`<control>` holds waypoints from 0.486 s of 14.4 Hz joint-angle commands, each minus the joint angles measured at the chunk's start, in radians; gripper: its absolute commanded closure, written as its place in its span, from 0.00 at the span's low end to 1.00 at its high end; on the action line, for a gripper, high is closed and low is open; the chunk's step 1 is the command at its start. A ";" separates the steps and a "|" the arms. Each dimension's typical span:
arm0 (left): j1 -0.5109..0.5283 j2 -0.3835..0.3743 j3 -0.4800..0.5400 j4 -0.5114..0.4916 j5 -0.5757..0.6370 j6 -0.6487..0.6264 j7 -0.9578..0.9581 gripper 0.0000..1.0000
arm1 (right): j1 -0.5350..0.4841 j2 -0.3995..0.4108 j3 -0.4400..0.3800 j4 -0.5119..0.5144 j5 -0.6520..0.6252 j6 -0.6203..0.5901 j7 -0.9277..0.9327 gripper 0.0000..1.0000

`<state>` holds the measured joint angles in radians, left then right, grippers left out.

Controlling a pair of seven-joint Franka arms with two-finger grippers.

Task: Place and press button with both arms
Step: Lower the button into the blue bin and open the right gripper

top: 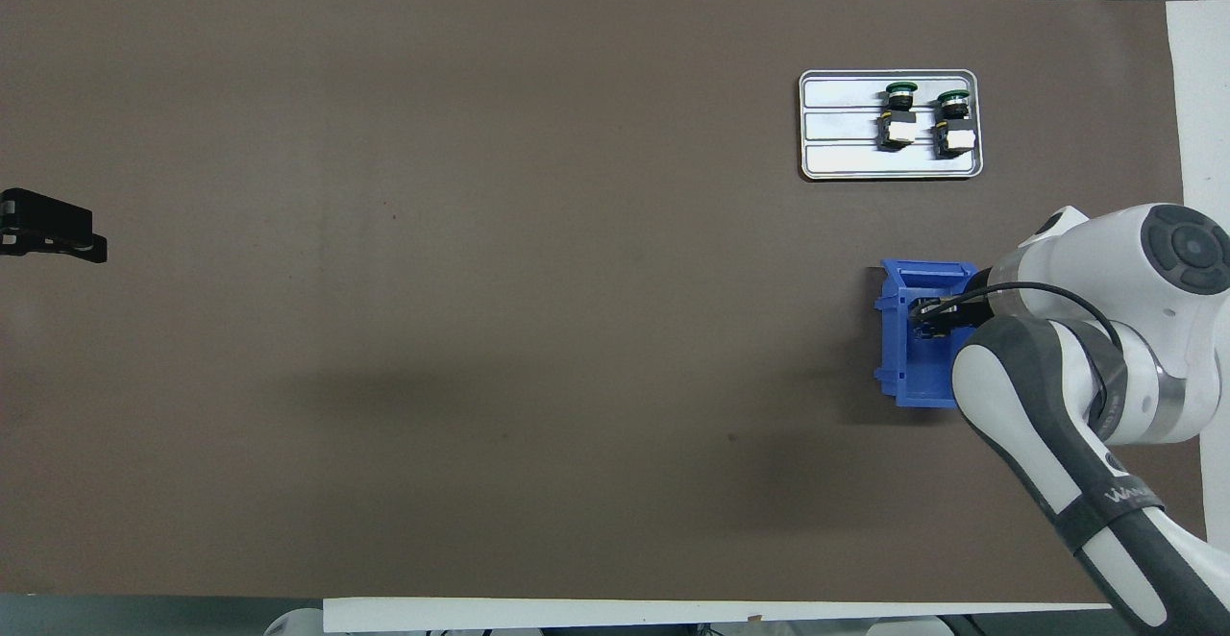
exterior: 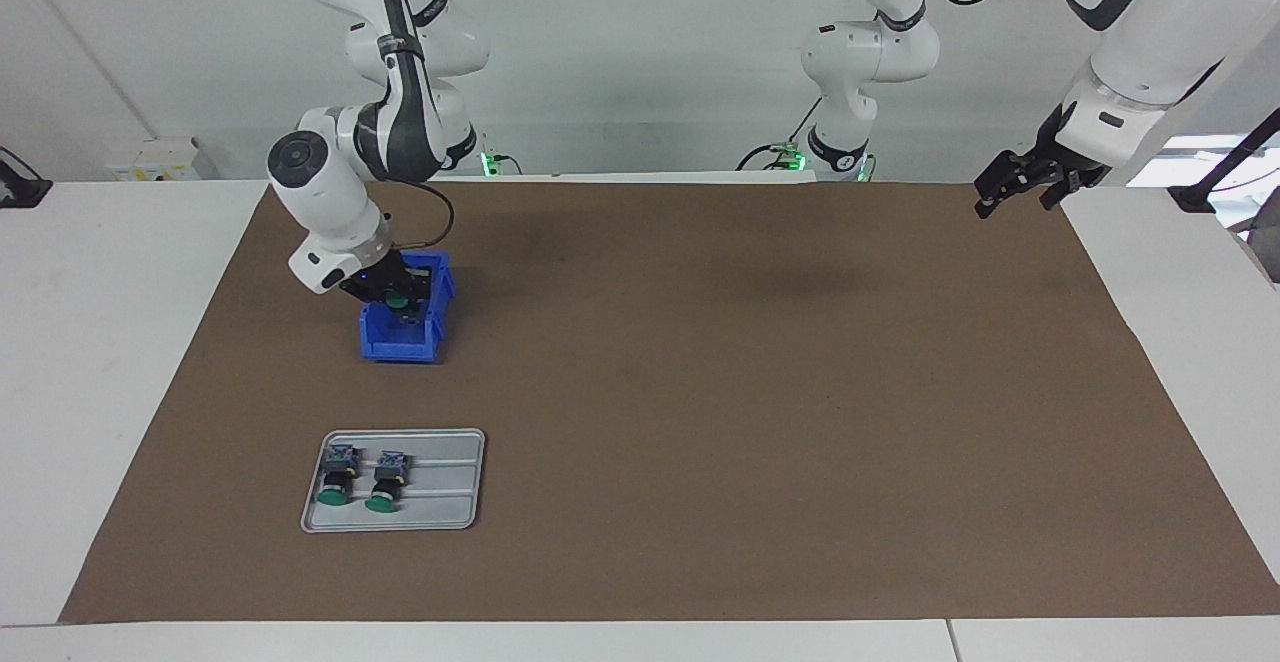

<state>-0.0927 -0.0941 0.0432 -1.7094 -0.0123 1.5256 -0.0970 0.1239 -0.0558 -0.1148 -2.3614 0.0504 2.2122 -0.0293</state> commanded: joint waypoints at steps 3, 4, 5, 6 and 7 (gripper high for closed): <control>0.073 0.002 -0.086 0.014 0.025 -0.015 0.008 0.01 | -0.007 -0.009 0.004 -0.002 -0.001 0.000 -0.011 0.54; 0.073 0.004 -0.086 0.014 0.025 -0.018 0.008 0.01 | -0.006 -0.009 0.003 -0.001 -0.001 -0.002 -0.011 0.49; 0.071 0.004 -0.088 0.014 0.025 -0.019 0.007 0.01 | -0.006 -0.009 0.003 0.002 -0.001 -0.003 -0.011 0.49; 0.071 0.002 -0.088 0.013 0.025 -0.018 0.007 0.01 | -0.006 -0.009 0.004 0.002 -0.001 -0.005 -0.011 0.49; 0.071 0.002 -0.088 0.013 0.025 -0.019 0.007 0.01 | -0.006 -0.009 0.003 0.002 -0.001 -0.005 -0.009 0.49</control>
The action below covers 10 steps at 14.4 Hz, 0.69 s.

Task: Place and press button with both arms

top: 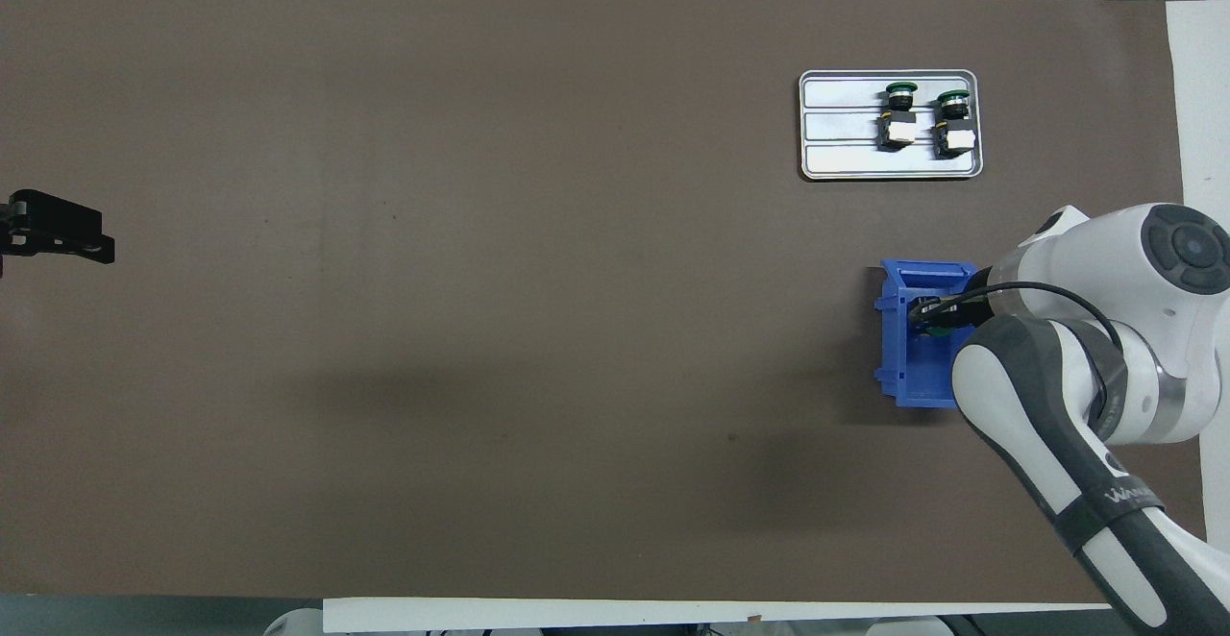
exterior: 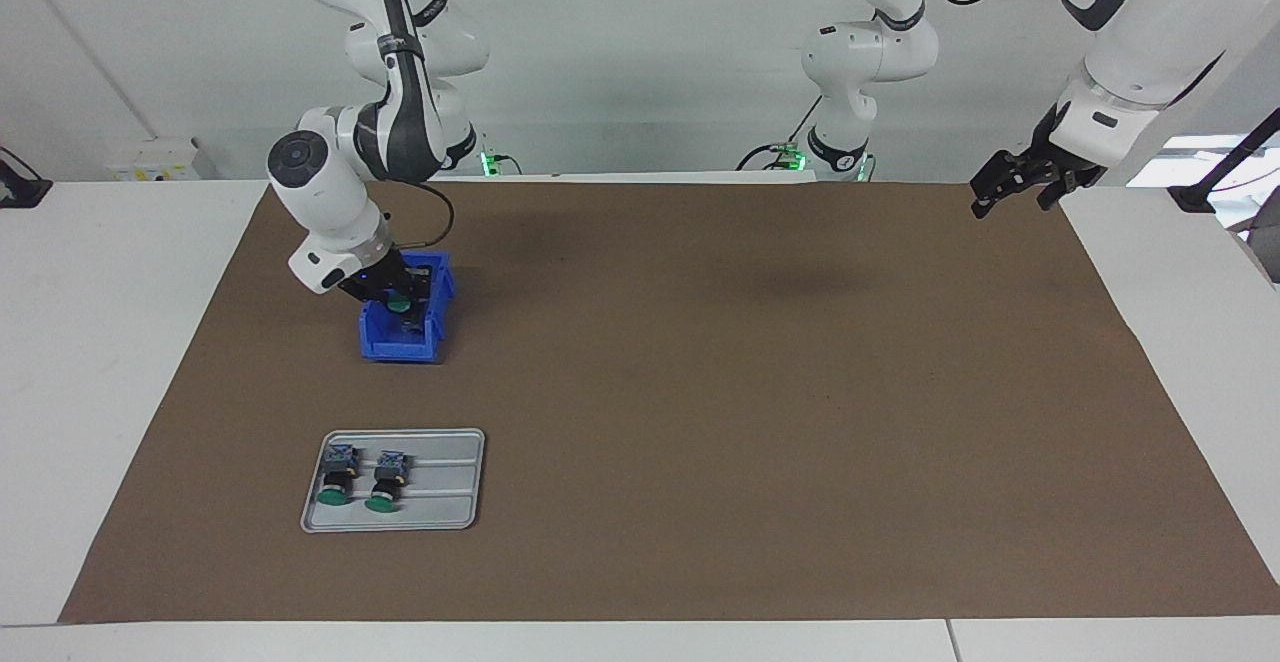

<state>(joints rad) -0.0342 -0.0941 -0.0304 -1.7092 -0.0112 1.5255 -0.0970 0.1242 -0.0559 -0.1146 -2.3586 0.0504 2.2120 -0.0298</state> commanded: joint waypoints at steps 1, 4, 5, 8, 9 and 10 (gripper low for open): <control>0.014 0.002 -0.014 0.013 0.023 -0.016 0.008 0.01 | -0.006 -0.009 0.004 -0.001 -0.001 -0.005 -0.009 0.49; 0.016 0.004 -0.014 0.017 0.023 -0.007 0.008 0.01 | -0.006 -0.013 0.003 0.005 -0.004 -0.008 -0.012 0.49; 0.011 0.010 -0.013 0.022 0.023 -0.004 0.008 0.01 | -0.006 -0.018 0.003 0.036 -0.004 -0.049 -0.010 0.49; 0.014 0.008 -0.014 0.022 0.022 0.005 0.008 0.01 | -0.008 -0.045 0.003 0.137 -0.010 -0.185 -0.010 0.48; 0.014 0.007 -0.013 0.022 0.022 -0.001 0.008 0.01 | -0.011 -0.058 0.003 0.166 -0.026 -0.210 -0.013 0.43; 0.014 0.005 -0.013 0.017 0.022 -0.002 0.008 0.01 | -0.012 -0.073 0.003 0.198 -0.040 -0.234 -0.016 0.22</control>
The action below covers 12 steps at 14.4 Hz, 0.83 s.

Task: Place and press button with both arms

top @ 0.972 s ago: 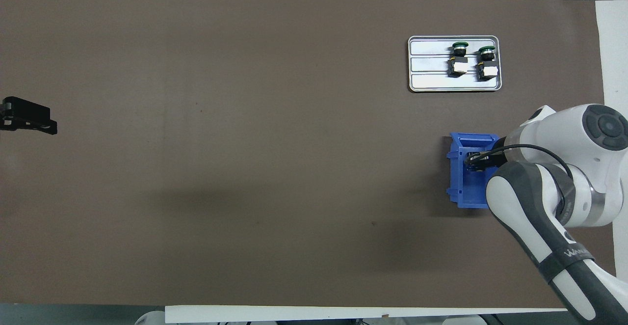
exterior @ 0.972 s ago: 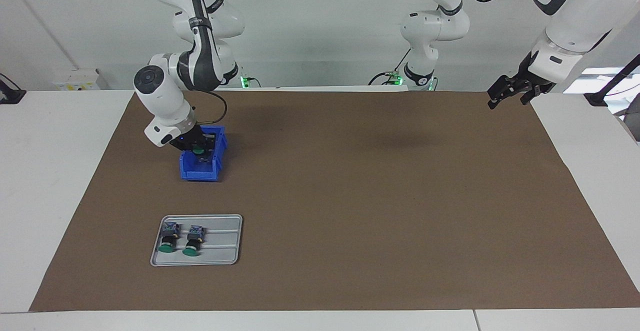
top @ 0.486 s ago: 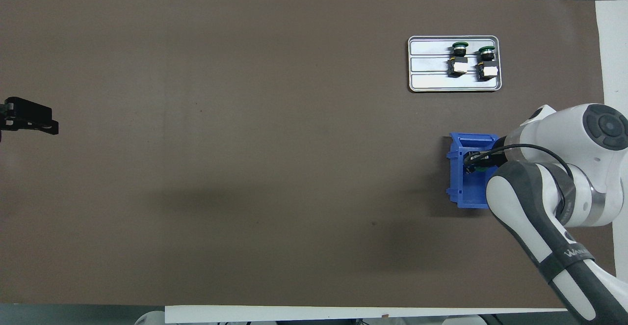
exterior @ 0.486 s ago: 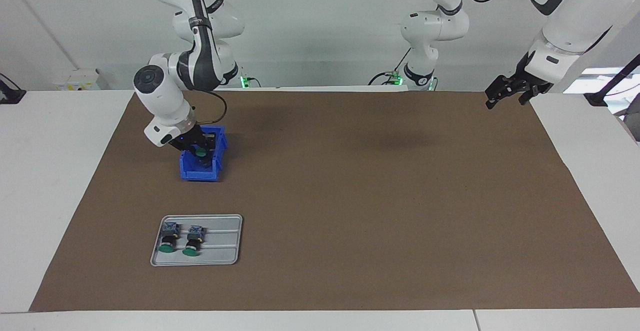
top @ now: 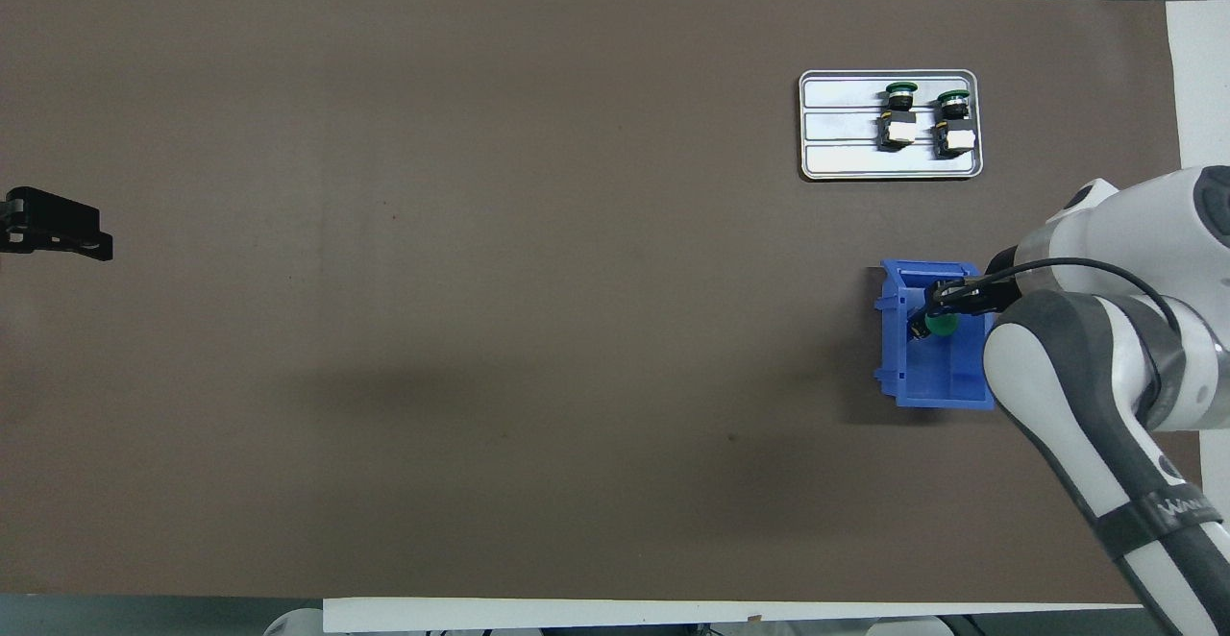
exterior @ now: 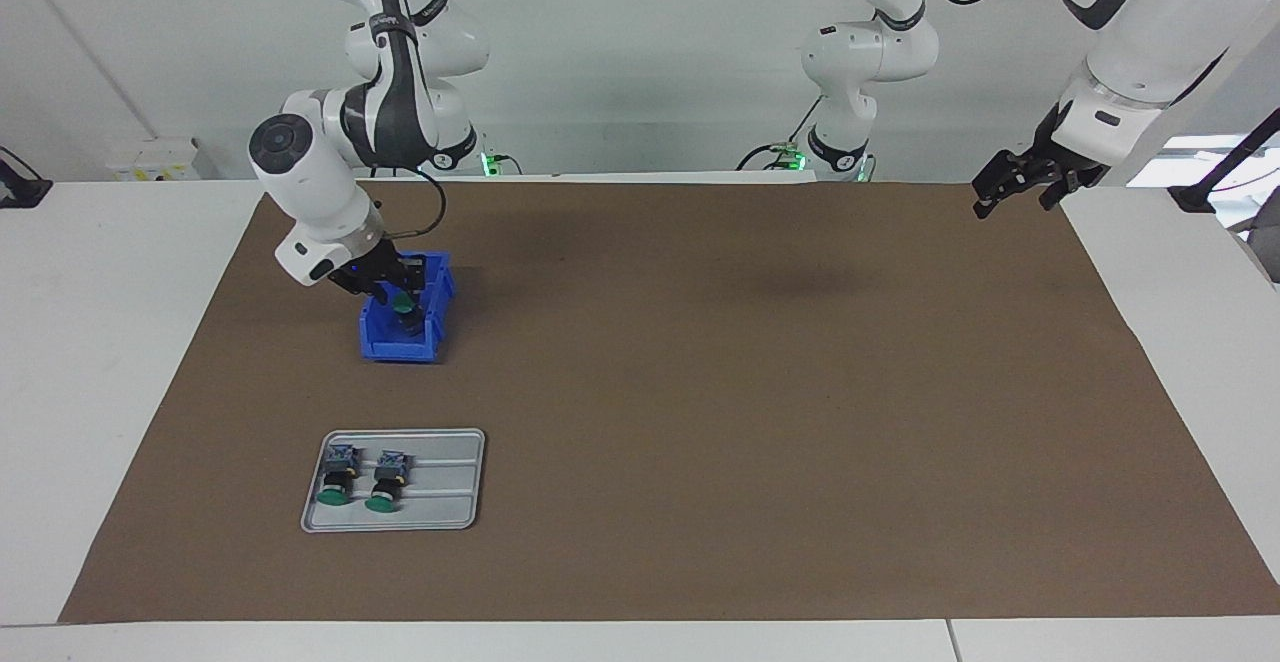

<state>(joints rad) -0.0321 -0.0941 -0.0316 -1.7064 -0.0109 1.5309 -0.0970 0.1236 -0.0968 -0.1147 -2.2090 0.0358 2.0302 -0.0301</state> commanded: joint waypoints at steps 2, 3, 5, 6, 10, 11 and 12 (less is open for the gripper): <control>0.024 0.004 -0.011 0.011 0.022 -0.006 0.016 0.01 | -0.018 -0.043 0.003 0.151 -0.028 -0.146 -0.019 0.00; 0.029 0.001 -0.010 0.007 0.020 -0.009 0.028 0.01 | -0.021 -0.035 0.001 0.234 -0.028 -0.235 -0.019 0.00; 0.023 -0.001 -0.010 0.002 0.020 -0.024 0.028 0.00 | -0.022 -0.011 0.000 0.404 -0.040 -0.408 -0.016 0.00; 0.021 -0.004 -0.010 0.001 0.019 -0.025 0.026 0.00 | -0.024 -0.003 0.000 0.478 -0.045 -0.468 -0.016 0.00; 0.020 -0.004 -0.010 0.001 0.015 -0.025 0.026 0.00 | -0.059 0.041 -0.003 0.662 -0.024 -0.643 -0.019 0.00; 0.018 -0.006 -0.010 -0.001 0.015 -0.028 0.029 0.00 | -0.073 0.078 0.001 0.720 -0.042 -0.678 -0.014 0.00; 0.020 -0.006 -0.010 -0.004 0.015 -0.023 0.030 0.00 | -0.090 0.089 0.006 0.729 -0.045 -0.683 -0.016 0.00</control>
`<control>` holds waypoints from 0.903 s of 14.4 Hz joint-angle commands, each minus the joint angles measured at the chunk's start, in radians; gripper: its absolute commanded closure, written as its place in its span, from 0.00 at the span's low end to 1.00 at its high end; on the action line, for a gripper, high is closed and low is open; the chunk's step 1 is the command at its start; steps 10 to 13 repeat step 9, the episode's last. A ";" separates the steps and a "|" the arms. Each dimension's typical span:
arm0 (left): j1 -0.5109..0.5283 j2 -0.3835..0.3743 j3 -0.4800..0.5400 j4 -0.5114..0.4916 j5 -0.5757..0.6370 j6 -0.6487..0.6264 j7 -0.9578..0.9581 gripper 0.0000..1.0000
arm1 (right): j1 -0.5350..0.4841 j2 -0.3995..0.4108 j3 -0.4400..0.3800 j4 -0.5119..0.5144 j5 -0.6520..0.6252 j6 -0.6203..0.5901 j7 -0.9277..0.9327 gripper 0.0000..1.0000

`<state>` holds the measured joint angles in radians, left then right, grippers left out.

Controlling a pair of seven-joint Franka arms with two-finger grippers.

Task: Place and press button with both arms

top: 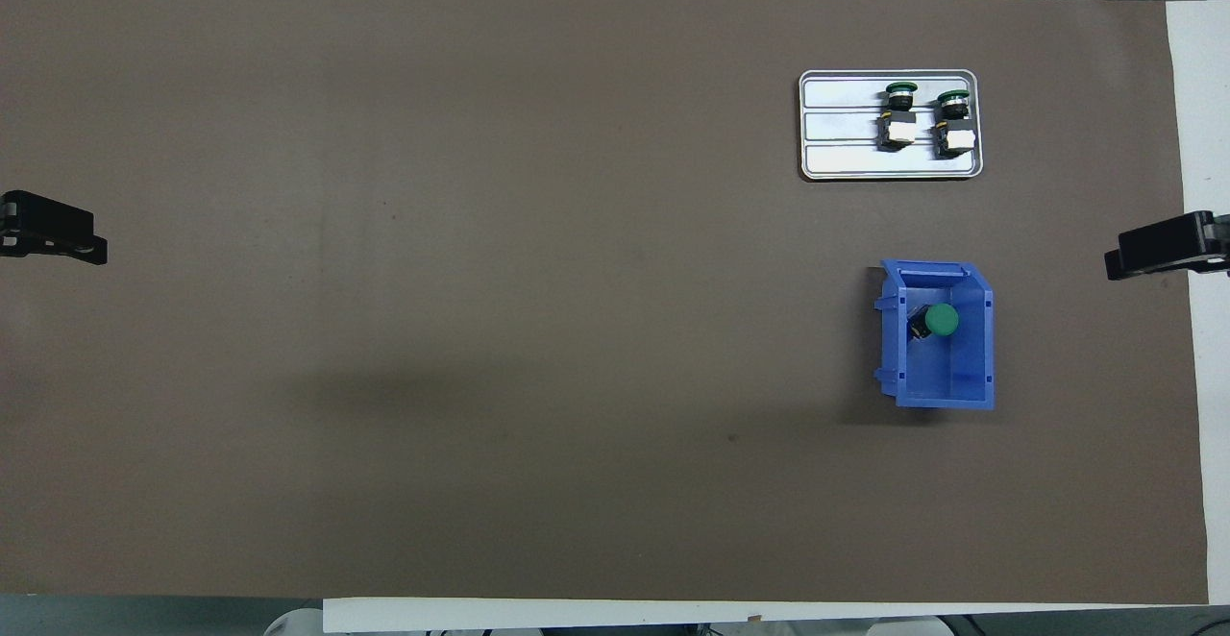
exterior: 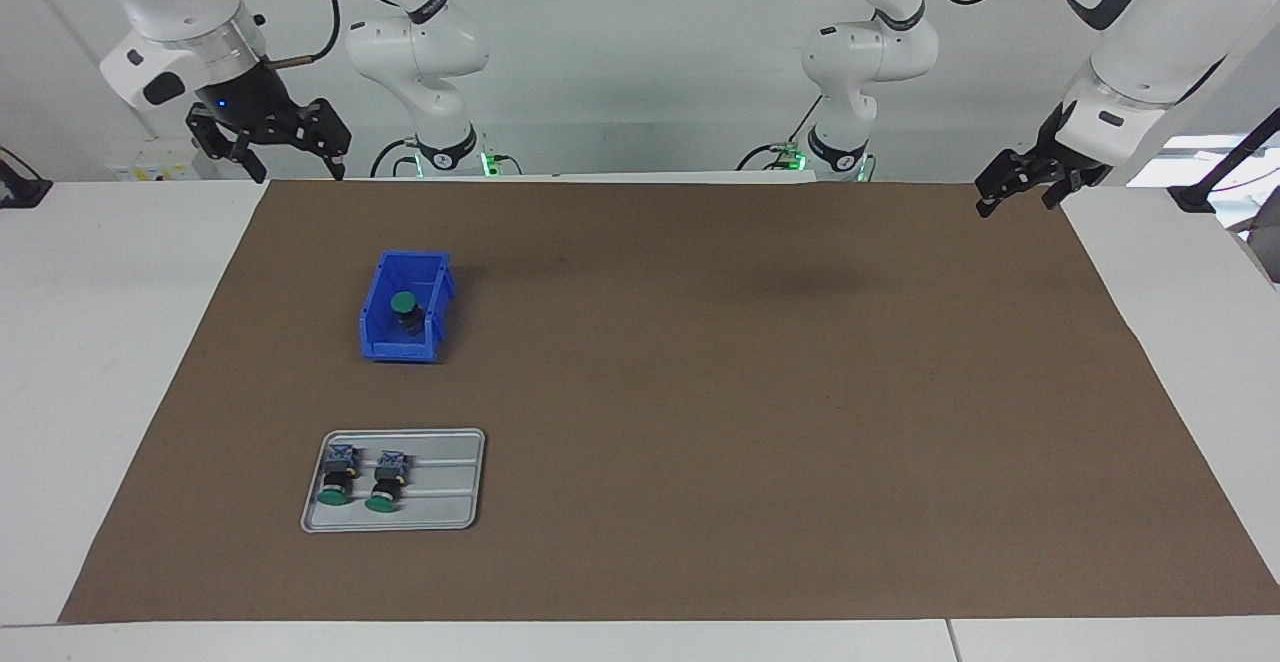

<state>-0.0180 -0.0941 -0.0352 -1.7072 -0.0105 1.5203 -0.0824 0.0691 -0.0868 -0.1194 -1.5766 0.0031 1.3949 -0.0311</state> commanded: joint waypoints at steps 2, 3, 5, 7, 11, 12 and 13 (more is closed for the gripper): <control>0.007 -0.006 -0.006 -0.008 0.015 -0.006 0.016 0.00 | -0.077 0.087 0.035 0.105 -0.009 -0.033 -0.015 0.00; 0.003 -0.006 -0.006 -0.008 0.015 -0.005 0.016 0.00 | -0.081 0.082 0.038 0.105 -0.009 -0.015 -0.015 0.00; 0.001 -0.006 -0.012 -0.008 0.015 -0.005 0.016 0.00 | -0.083 0.073 0.043 0.101 -0.005 -0.007 -0.013 0.00; 0.000 -0.006 -0.015 -0.008 0.015 -0.005 0.015 0.00 | -0.104 0.071 0.070 0.099 -0.008 -0.010 -0.013 0.00; -0.005 -0.006 -0.015 -0.009 0.015 -0.003 0.016 0.00 | -0.109 0.070 0.070 0.090 -0.008 -0.014 -0.013 0.00; -0.005 -0.006 -0.015 -0.009 0.015 -0.003 0.016 0.00 | -0.109 0.070 0.070 0.090 -0.008 -0.014 -0.013 0.00; -0.005 -0.006 -0.015 -0.009 0.015 -0.003 0.016 0.00 | -0.109 0.070 0.070 0.090 -0.008 -0.014 -0.013 0.00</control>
